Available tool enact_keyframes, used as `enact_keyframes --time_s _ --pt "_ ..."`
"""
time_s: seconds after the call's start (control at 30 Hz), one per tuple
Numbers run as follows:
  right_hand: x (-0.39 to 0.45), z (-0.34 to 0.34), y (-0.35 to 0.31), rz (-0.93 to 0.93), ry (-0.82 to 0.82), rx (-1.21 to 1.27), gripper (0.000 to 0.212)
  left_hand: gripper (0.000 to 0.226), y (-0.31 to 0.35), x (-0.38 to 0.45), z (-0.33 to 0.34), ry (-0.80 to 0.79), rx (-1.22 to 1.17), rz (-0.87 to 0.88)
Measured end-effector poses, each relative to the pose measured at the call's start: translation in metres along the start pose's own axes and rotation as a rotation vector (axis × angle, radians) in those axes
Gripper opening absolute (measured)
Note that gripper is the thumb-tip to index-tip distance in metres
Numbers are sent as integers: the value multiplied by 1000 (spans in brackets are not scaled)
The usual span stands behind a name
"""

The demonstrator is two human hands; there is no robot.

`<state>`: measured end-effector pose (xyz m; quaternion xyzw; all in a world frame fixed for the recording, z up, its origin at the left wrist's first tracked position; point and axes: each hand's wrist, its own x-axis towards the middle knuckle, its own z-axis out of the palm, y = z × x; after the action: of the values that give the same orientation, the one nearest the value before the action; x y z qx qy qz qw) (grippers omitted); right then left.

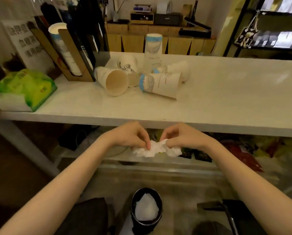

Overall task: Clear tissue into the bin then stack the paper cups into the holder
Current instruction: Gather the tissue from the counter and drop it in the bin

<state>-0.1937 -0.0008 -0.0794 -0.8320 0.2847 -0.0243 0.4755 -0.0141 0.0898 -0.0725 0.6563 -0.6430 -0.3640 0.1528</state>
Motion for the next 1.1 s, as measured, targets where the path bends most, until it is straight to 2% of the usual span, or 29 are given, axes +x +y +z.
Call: enact_keyframes --time_s 0.17,0.23,0.3,0.37,0.43,0.57,0.77,0.9,1.0,1.1 --pt "34 54 58 108 -80 -79 13 19 -64 13 58 92 -132 -252" --pt "47 80 94 175 -23 -35 13 24 -96 20 89 142 -229 -371" --pt "54 111 135 277 92 101 17 17 -122 25 125 166 -328 -460" --pt "57 144 178 393 163 222 27 24 -147 29 164 159 -316 -508" --pt "59 178 225 464 195 310 33 34 -173 35 203 170 -235 -512" --pt "61 243 307 535 316 320 29 24 -229 51 280 245 -244 -552" --pt "84 325 406 549 292 248 19 20 -319 89 392 231 -255 -573" --pt "114 376 474 532 376 154 13 25 -383 125 450 263 -190 -586" --pt "130 408 522 555 329 42 18 25 -420 152 482 257 -154 -595" --pt "145 429 555 576 310 39 22 27 -443 175 506 197 -132 -568"
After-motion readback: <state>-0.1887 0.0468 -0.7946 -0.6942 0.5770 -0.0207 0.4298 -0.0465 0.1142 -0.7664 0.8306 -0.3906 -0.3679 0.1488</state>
